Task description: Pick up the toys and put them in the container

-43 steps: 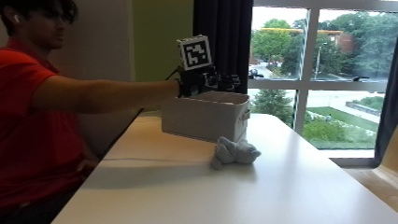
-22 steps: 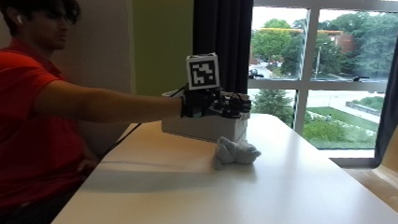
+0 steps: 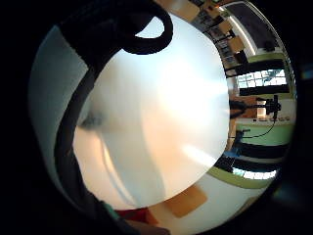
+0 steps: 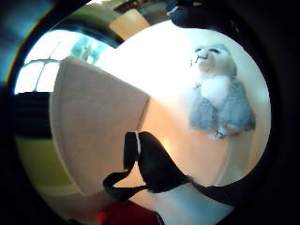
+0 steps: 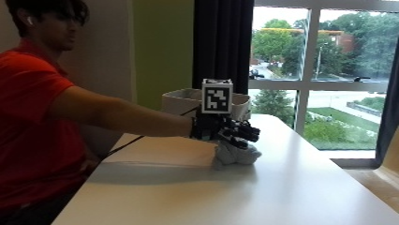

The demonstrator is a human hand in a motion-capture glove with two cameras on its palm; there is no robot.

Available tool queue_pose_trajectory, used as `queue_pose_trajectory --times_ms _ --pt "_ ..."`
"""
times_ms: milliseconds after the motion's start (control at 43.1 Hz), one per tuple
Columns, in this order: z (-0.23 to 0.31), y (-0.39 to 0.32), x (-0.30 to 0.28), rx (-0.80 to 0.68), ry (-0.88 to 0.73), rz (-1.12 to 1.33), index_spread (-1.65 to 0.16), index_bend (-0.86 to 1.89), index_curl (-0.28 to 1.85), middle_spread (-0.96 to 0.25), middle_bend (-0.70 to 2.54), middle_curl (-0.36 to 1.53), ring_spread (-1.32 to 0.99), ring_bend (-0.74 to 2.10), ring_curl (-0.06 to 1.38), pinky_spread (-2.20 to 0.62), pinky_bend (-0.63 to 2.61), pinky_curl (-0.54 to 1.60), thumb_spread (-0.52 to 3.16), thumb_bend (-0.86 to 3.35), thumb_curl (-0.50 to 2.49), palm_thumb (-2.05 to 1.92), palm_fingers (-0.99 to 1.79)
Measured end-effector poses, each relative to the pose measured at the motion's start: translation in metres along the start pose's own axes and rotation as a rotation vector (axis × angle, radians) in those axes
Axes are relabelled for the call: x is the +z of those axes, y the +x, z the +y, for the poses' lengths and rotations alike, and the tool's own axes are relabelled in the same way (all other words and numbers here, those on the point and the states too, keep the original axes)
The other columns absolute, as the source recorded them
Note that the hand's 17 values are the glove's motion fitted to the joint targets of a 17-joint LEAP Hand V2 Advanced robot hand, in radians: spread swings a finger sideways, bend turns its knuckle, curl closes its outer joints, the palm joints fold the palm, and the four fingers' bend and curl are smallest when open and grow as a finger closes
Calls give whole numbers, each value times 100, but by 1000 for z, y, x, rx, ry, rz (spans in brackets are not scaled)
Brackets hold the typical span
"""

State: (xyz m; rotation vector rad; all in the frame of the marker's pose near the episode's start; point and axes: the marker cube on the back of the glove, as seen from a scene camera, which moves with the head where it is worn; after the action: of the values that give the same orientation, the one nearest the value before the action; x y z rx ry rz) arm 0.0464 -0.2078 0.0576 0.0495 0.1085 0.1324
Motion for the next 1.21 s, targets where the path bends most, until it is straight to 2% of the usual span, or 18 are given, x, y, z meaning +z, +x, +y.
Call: queue_pose_trajectory --times_ms 534,813,998,1068,1114,1138,1207 --pt "-18 -5 32 11 4 -48 -45 19 42 -12 15 32 -15 30 27 6 98 37 106 -4 26 -3 4" --pt "-23 -7 43 5 -47 27 -46 19 42 -11 13 28 -13 35 29 4 108 39 109 -2 28 0 8" --pt "-22 -11 53 -25 -51 130 -47 18 40 -11 9 24 -15 58 34 -7 118 40 119 5 33 15 21" --pt "-24 -8 54 17 -33 197 -48 19 40 -12 8 21 -18 69 37 -13 118 40 124 7 35 18 26" --pt "-24 -7 54 36 -22 216 -48 17 38 -13 8 20 -20 80 39 -19 120 39 127 8 36 20 36" --pt "-24 -9 53 32 -15 204 -48 12 37 -14 9 19 -24 88 41 -25 126 41 129 9 37 22 50" --pt "-24 -16 52 36 12 177 -48 11 35 -16 15 19 -28 94 41 -32 131 40 133 11 39 26 59"
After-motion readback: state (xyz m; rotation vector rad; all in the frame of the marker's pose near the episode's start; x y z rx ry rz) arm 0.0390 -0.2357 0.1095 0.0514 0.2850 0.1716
